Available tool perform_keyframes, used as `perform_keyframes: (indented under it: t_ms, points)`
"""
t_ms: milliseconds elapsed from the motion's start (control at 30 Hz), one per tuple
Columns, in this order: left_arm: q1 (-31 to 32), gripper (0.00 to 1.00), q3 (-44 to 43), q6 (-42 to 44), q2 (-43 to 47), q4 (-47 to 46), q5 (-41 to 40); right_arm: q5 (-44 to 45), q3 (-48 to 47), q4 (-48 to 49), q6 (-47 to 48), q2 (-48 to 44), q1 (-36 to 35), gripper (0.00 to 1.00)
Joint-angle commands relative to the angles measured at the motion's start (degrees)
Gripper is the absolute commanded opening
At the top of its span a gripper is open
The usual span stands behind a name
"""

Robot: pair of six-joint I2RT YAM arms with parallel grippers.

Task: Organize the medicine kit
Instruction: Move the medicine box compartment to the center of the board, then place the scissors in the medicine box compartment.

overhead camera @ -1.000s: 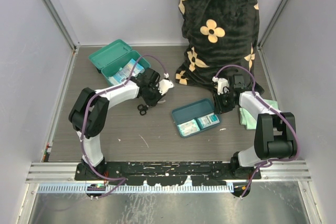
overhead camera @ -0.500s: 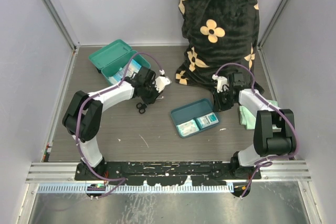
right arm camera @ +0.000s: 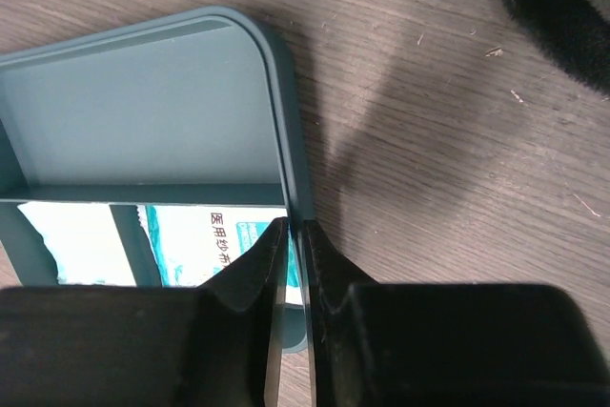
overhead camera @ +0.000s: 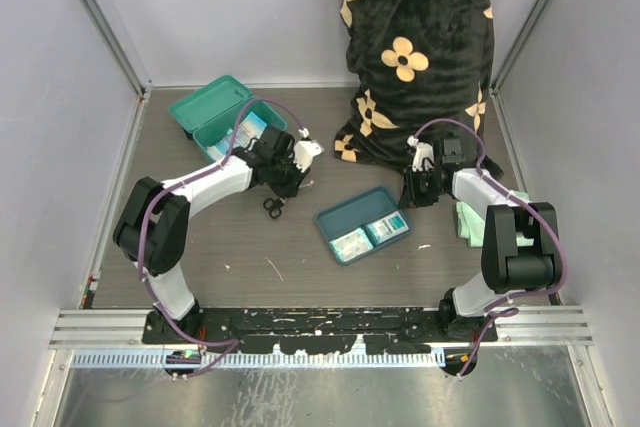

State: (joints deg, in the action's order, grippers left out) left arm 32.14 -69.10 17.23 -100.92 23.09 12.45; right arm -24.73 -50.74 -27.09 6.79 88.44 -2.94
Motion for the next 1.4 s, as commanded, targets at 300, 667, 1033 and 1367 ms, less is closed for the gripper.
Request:
perform_keyframes:
  t_ms: [300,667,1033,1367]
  points:
    - [-0.15,0.02,-4.64,-1.35,5.46,3.66,1.48,-4.12,0.72,2.7,2.64,-3.65,-0.39,0.29]
    - [-0.15,0.02,-5.96,-0.66,7.06,4.51,1.0,-2.56,-0.86,-3.3,12.52,-0.31,-1.43,0.29]
    - [1.55,0.02,-7.6,-2.51,6.41,5.66,0.17,3.01,-0.64,1.33,0.95,-0.27,-2.66,0.13]
    - [9.25,0.02,-14.73,-6.15,1.67,8.97,-0.06,1.03,1.03,3.97,-4.45,-0.95,-2.64,0.2]
